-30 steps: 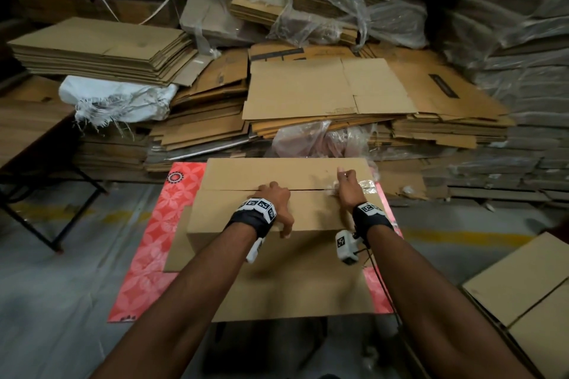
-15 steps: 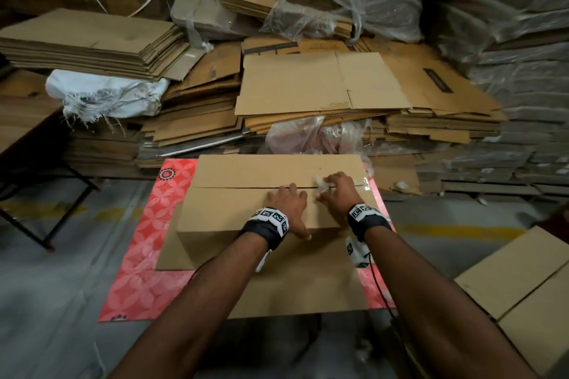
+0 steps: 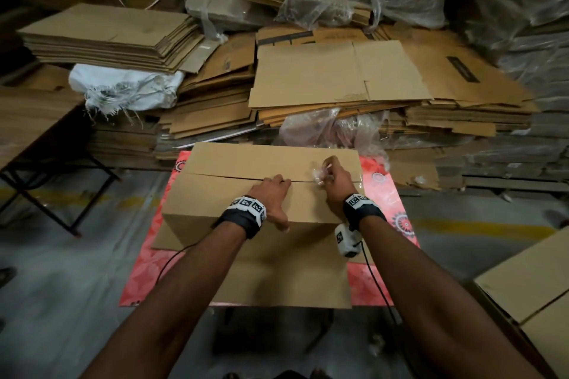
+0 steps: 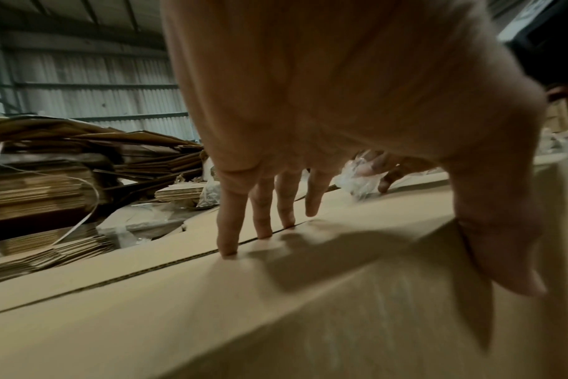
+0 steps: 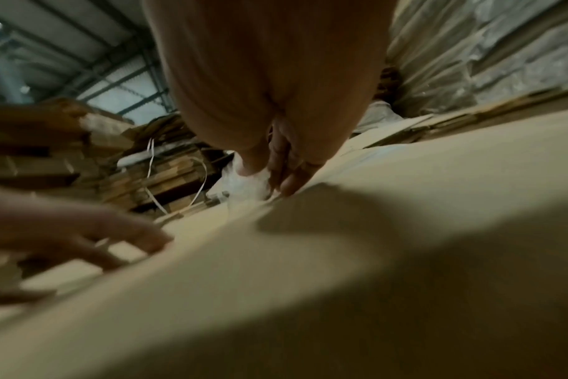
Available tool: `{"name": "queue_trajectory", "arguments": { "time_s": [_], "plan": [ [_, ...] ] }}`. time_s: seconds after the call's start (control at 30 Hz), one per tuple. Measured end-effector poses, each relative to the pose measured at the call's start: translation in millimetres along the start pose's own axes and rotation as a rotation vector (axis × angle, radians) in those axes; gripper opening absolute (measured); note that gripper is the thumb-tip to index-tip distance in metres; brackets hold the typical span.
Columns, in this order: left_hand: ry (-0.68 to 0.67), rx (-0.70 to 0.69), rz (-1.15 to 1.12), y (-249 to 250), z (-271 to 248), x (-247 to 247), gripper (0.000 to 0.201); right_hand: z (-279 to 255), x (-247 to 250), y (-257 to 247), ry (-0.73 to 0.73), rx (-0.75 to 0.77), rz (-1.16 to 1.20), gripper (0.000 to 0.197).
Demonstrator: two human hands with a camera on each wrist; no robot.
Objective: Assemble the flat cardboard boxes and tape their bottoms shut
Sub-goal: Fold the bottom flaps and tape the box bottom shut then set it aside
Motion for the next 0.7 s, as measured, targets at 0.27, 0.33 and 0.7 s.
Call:
{"name": "queue_trajectory", "arguments": {
  "time_s": [0.27, 0.33, 0.7],
  "plan": [
    [-0.020, 0.073, 0.008, -4.8, 0.8, 9.7, 0.102, 15.9, 6.2, -3.9, -0.023, -0.083, -0.052, 0.040],
    [-0.015, 0.091, -0.007, 10.7, 6.2, 11.3, 0.113, 17.8, 4.5, -0.8, -0.035, -0.048, -0.159, 0.047],
    [-0.021, 0.079, -0.087, 25.7, 34.3, -5.3, 0.129, 30.1, -9.3, 26.4, -0.301, 0.058, -0.500, 0.063]
  ]
}}
Point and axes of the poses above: each hand's wrist, its own z-axis towards the middle knuckle, its own x-axis out of the back of the hand, y = z × x, the point moved 10 cm from there along z, towards the middle knuckle, and after that the axes turned 9 degrees about -z, right-handed, at the moved point
